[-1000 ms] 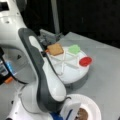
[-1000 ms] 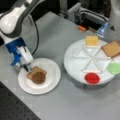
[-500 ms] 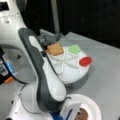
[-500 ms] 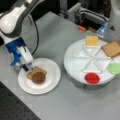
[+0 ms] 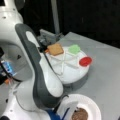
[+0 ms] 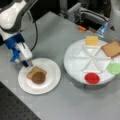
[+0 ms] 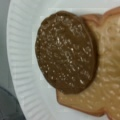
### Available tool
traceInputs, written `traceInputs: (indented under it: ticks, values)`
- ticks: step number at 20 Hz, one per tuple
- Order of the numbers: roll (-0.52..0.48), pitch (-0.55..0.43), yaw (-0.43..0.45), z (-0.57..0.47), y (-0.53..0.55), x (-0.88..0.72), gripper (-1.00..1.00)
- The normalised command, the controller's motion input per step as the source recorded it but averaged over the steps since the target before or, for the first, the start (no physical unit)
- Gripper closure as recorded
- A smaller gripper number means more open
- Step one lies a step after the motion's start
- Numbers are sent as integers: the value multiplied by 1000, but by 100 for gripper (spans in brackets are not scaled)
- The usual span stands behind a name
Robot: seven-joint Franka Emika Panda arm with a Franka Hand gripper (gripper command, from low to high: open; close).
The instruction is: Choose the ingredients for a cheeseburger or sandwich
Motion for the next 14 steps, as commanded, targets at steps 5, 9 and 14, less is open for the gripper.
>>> traceInputs:
  ticks: [5, 9, 14]
  values:
    - [-372, 297, -76, 166, 290, -239, -100]
    - [-565, 125, -196, 145, 637, -411, -100]
    - [-615, 50, -166, 160, 743, -543, -100]
